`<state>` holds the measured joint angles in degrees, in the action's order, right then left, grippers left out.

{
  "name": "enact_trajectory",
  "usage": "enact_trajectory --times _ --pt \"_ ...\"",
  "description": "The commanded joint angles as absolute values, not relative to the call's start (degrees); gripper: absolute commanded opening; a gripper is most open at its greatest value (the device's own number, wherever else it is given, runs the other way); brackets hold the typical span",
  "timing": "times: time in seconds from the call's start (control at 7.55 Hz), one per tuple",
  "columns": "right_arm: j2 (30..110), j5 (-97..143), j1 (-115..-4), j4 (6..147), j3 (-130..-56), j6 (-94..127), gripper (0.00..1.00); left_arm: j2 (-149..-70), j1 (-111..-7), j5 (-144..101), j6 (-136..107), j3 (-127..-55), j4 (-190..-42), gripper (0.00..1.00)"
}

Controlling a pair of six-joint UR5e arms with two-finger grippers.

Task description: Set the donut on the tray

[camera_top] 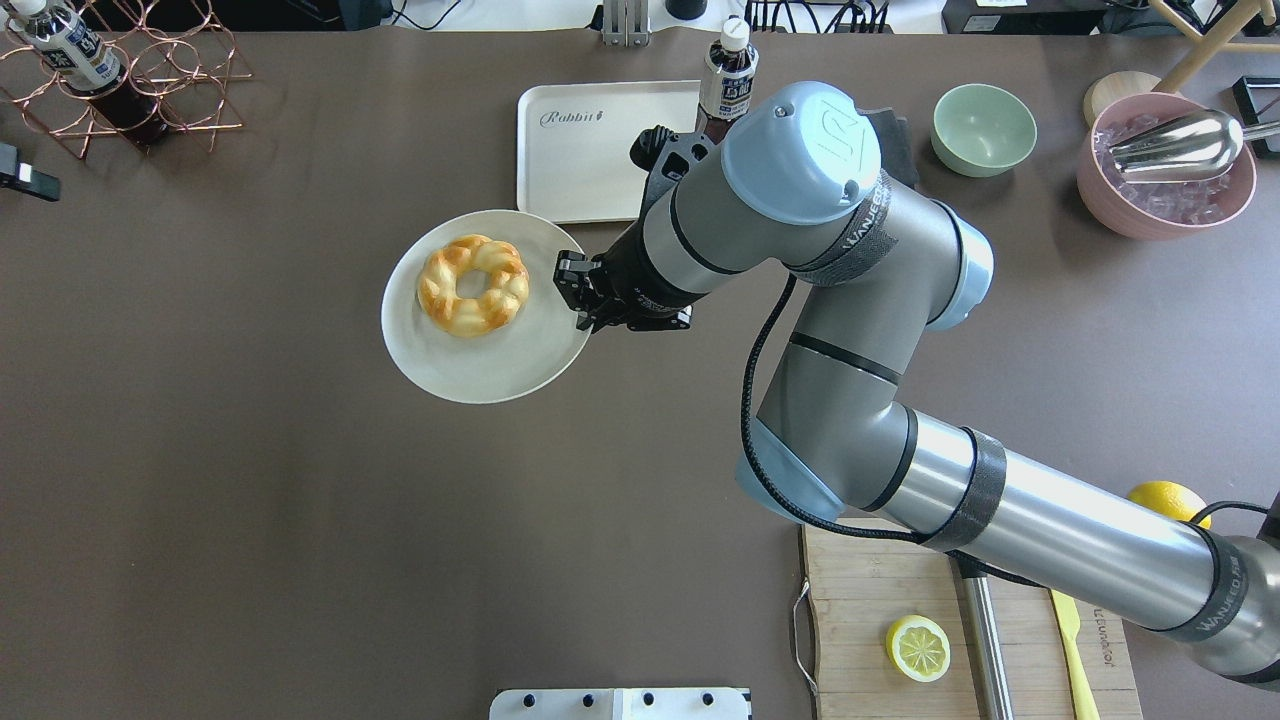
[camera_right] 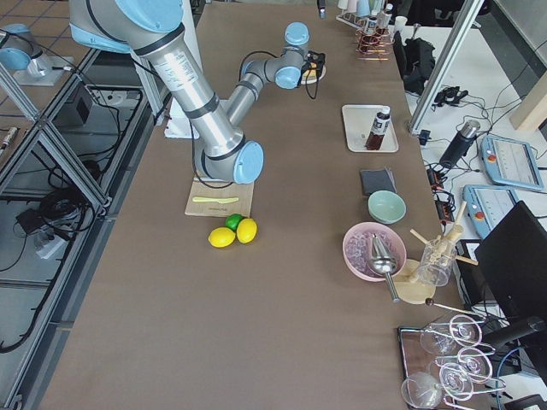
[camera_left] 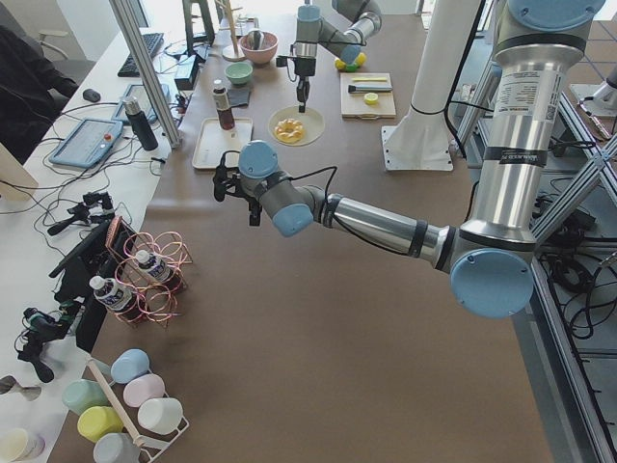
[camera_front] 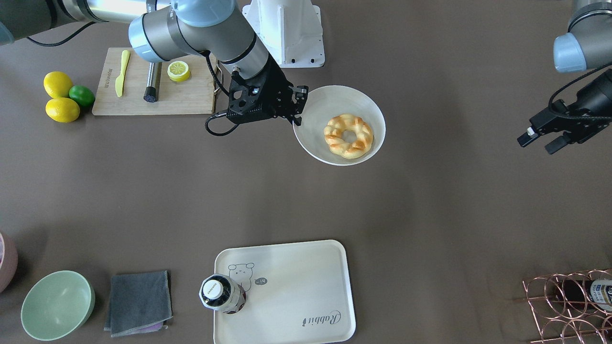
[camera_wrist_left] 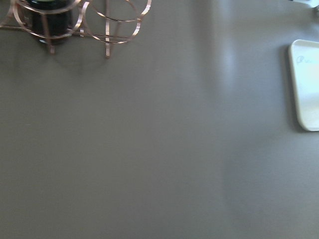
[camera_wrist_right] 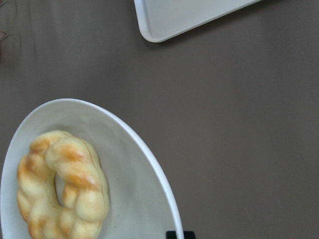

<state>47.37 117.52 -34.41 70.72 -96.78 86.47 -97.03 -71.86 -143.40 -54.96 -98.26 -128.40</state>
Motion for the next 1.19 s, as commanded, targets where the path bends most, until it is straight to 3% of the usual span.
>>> enact_trajectory --times 0.0,0.53,0.66,0.8,1.06 --pt "47.4 117.5 -34.9 70.5 -96.9 86.5 0.0 -100.7 -63.2 -138.6 -65.4 -100.7 -133.9 0.97" --pt "47.5 117.5 -35.9 70.3 -96.8 86.3 0.0 -107.1 -52.7 -131.1 -78.1 -104.6 -133.5 0.97" --pt "47.5 117.6 -36.3 70.2 -96.8 86.1 0.0 -107.1 -51.4 -131.0 -78.2 -104.6 -133.4 0.88" --pt "47.5 117.6 -36.4 70.2 -96.8 86.1 0.0 -107.2 -50.8 -131.0 -78.2 -104.5 -133.4 0.66" --pt "47.5 117.6 -36.6 70.2 -96.9 86.4 0.0 -108.4 -49.1 -128.2 -78.2 -104.4 -133.1 0.62"
